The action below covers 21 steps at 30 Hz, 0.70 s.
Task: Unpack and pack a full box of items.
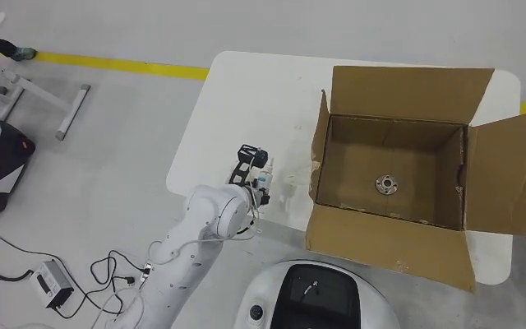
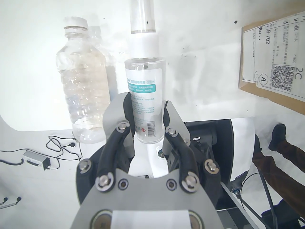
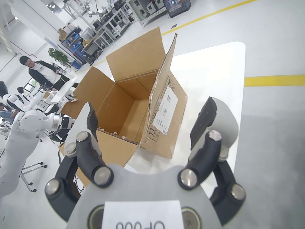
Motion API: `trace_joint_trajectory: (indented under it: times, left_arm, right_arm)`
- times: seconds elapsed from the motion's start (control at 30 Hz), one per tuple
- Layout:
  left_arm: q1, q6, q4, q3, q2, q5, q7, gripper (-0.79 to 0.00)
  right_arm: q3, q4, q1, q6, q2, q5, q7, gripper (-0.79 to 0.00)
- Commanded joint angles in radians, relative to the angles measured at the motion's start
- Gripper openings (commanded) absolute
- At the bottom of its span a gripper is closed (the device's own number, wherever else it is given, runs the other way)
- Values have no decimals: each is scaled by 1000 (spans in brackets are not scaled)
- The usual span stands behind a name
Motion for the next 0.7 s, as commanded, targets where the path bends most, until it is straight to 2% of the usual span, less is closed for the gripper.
trace_joint_trajectory:
  times: [0.0,0.33,0.67]
  left_arm:
    - [-3,-6,19,9,-1,2,2,-785]
    - [-41,-2,105,43,-6,33,14,-785]
    - [-121,14,190,87,-15,74,-36,-785]
  right_arm:
    - [-3,5,3,1,1,-5,2,0]
    - [-10,19,17,1,7,-25,4,0]
    - [-28,24,34,6,12,-40,1,0]
